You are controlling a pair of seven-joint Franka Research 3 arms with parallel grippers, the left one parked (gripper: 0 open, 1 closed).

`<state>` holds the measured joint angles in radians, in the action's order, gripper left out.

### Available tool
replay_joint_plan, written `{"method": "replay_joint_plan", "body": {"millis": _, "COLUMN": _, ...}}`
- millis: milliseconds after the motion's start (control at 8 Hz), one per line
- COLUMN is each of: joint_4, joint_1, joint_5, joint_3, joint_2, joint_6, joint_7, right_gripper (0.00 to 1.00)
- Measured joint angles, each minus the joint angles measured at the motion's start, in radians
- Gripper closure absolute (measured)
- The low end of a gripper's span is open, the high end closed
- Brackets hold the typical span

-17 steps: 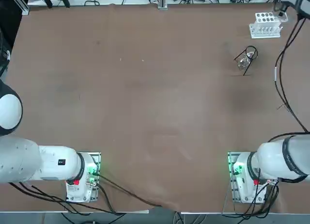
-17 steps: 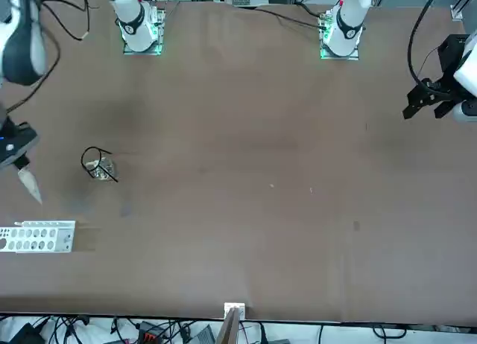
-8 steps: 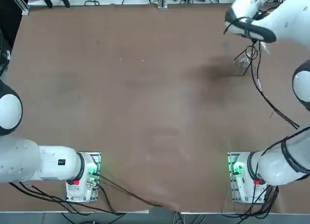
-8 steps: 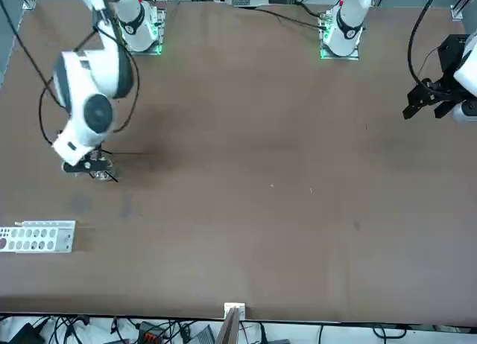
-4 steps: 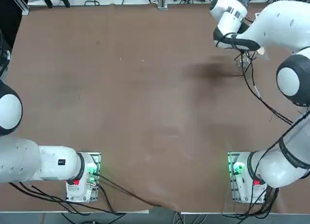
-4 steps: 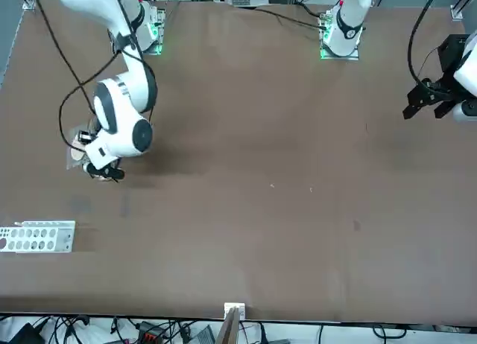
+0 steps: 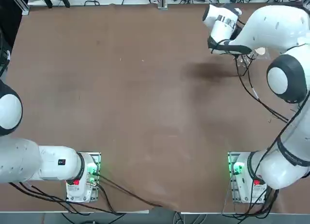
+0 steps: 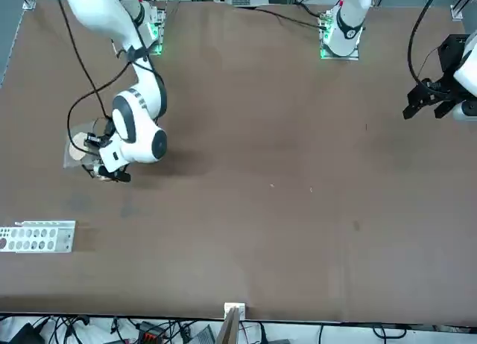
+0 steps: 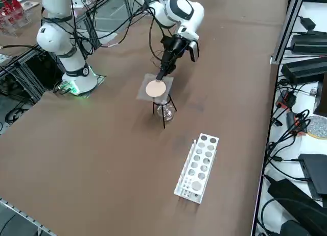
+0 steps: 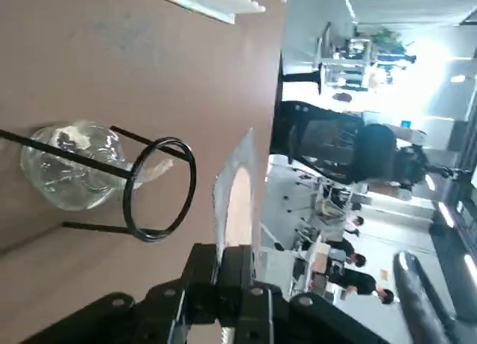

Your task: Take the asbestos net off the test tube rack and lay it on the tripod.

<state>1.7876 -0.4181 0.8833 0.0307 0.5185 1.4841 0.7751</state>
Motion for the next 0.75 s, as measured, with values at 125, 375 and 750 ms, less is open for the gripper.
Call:
{"method": "replay_joint_plan", "body": {"millis": 125, "joint_4": -0.009, "joint_1": -0.009, "joint_5": 0.008, "joint_3": 0.0, "joint_2": 0.026, "joint_6": -0.004, "joint_7": 0.022, "right_gripper": 0.98}}
{"method": "replay_joint_plan", "body": {"millis": 375, "joint_4": -0.017, "joint_1": -0.014, "joint_5": 0.026, "joint_3": 0.001, "joint_2": 0.059, "joint_6": -0.005, "joint_7": 0.041, "right_gripper": 0.98}}
{"method": "replay_joint_plan", "body": {"millis": 750, "joint_4": -0.021, "joint_1": -0.015, "joint_5": 0.05, "joint_3": 0.005, "joint_2": 0.08, "joint_6": -0.005, "joint_7": 0.042, "right_gripper": 0.97}}
